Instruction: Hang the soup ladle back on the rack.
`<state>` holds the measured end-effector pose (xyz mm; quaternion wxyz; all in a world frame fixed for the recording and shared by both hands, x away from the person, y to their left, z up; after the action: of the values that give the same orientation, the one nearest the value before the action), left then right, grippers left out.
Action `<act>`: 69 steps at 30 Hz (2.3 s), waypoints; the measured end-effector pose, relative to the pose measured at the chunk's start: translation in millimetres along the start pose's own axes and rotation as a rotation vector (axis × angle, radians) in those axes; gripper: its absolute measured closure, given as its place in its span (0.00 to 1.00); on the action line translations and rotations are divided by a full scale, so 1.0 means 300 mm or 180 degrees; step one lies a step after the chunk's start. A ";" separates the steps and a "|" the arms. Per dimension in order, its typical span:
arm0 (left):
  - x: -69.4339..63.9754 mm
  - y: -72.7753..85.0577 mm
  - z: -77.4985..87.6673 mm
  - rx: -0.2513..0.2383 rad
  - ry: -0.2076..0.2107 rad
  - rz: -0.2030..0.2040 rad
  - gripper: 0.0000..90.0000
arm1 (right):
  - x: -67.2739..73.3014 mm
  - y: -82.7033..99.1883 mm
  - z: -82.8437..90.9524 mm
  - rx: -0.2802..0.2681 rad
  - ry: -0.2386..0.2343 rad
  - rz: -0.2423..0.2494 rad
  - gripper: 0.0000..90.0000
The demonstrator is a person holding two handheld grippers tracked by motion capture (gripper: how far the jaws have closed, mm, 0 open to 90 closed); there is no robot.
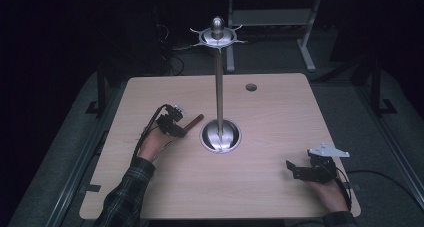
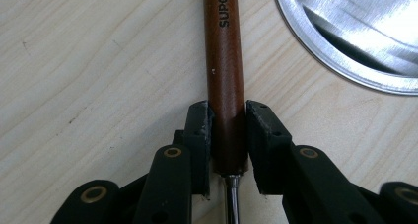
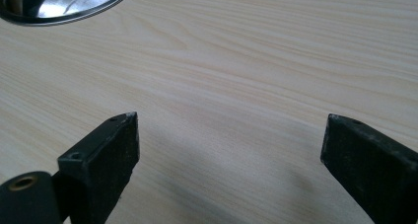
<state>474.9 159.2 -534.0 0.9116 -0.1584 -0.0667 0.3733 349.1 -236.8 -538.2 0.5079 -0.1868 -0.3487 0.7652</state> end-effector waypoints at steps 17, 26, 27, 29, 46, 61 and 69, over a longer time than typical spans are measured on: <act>0.000 0.004 0.001 -0.0108 -0.0001 0.0115 0.82 | 0.002 -0.001 0.002 -0.0007 -0.0007 -0.0006 0.08; -0.003 0.014 0.054 -0.0307 0.0269 0.0132 0.82 | 0.004 -0.001 -0.001 -0.0008 -0.0013 -0.0003 0.08; -0.003 0.014 0.054 -0.0307 0.0269 0.0132 0.82 | 0.004 -0.001 -0.001 -0.0008 -0.0013 -0.0003 0.08; -0.003 0.013 0.089 -0.0424 0.0315 0.0106 0.82 | 0.003 0.000 0.000 -0.0003 -0.0013 0.0002 0.08; -0.027 -0.001 0.253 -0.1006 0.0562 0.0067 0.82 | 0.011 -0.009 -0.003 -0.0020 -0.0027 0.0024 0.08; -0.035 -0.004 0.392 -0.1501 0.0763 0.0130 0.82 | 0.014 -0.013 -0.007 -0.0022 -0.0034 0.0043 0.08; -0.046 -0.010 0.475 -0.1725 0.0794 0.0086 0.82 | 0.014 -0.013 -0.006 -0.0026 -0.0034 0.0045 0.08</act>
<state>433.0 181.5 -398.9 0.8322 -0.4415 -0.0494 0.3316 351.2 -231.3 -536.3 0.4999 -0.1873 -0.3532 0.7683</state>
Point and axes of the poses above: each handheld gripper's, and its own axes: z roughly backward along the jaws, y roughly out of its underside, x roughly to its left, the point moved 10 cm from there along -z, roughly forward along the jaws, and after that the axes turned 6 degrees about x, right-handed, at the moved point
